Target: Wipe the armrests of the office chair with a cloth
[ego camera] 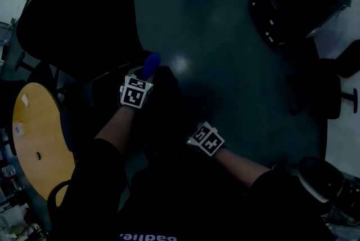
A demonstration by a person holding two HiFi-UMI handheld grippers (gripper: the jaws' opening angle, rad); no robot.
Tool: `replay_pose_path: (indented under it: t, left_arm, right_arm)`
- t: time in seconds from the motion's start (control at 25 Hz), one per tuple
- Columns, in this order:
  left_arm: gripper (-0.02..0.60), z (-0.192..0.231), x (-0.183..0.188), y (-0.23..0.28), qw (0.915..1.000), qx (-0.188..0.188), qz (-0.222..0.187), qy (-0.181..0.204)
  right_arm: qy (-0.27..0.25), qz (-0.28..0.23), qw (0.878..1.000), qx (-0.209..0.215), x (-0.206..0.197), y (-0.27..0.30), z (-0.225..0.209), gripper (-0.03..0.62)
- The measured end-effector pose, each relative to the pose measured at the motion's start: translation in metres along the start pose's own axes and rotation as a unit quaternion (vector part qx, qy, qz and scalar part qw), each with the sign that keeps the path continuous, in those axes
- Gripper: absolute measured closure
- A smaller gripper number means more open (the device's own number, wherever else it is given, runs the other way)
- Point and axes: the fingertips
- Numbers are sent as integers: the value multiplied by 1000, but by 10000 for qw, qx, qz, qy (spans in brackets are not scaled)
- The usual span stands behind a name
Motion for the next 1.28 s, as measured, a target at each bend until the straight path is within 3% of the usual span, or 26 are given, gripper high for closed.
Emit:
replay_pose_path:
  t: [0.2,0.44,0.8,1.08,1.28]
  left_arm:
    - [456,-16,-4,-6,9998,-52,-160,-49]
    - [456,-48,-22,-22,9965,-177,-594,-567]
    - [457,-125,-49,-44,9941,-818,-687,-203]
    - [457,-173,-65,-59,9876,-1290,-787,-415]
    - [457,-198,-77,-68,9836,-1620,-727,-307]
  right_arm:
    - [3,22,10000,18,-2,0,0,591]
    - [130,106,9998,-68,-2,4,3,591]
    - [306,196,9988,-320,-5,9,3,591]
    - [801,70,9951,-573,-10,15,-2,591]
    - [1042,-137,9918,-730,-6,17,-1,591]
Point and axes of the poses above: the fingertips, and each gripper's own axes: y forward along the fingers, z to its left, x out of its top, and after that the axes turned 14 degrees about -x, right-handed
